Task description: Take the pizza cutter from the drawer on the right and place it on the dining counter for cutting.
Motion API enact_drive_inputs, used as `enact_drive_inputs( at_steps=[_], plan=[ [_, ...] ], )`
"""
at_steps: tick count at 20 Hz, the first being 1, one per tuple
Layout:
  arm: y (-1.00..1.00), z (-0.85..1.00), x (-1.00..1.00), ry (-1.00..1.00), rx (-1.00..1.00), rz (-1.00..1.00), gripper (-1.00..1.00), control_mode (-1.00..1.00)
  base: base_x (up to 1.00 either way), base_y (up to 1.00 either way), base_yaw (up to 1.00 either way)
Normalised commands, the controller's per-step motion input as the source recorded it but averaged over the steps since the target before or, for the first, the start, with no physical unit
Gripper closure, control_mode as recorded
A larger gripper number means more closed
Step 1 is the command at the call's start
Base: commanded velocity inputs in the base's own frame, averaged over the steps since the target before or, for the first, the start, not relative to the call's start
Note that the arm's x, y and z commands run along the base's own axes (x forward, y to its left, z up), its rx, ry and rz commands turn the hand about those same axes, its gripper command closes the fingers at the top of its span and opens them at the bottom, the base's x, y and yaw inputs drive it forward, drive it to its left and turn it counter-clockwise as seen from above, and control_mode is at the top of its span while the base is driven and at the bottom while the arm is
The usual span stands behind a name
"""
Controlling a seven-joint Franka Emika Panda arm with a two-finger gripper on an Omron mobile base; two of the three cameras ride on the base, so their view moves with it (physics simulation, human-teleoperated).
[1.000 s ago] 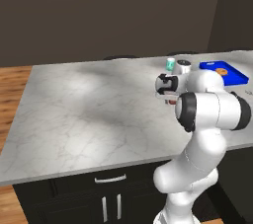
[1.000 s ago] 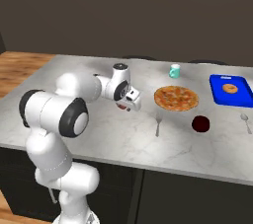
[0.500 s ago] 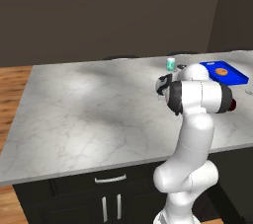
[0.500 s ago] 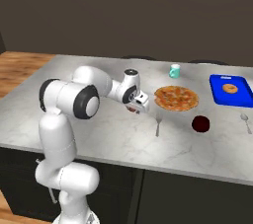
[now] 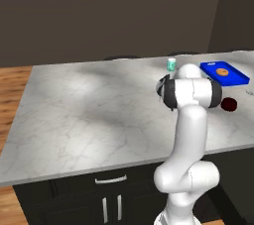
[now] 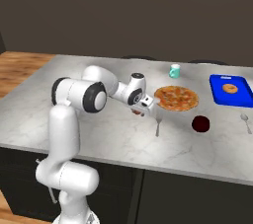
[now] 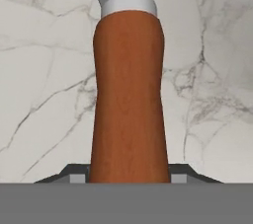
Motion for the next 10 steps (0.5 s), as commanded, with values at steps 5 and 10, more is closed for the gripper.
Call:
enact_drive_inputs(
  at_steps=[5,10],
  plan=[
    [0.0,-0.17,0.15,0.04,0.0,0.0,1.0,-1.0,0.0,0.0,0.0],
    [0.0,-0.03,0.05,0.05,0.0,0.0,-1.0,-1.0,0.0,0.0,0.0]
  ],
)
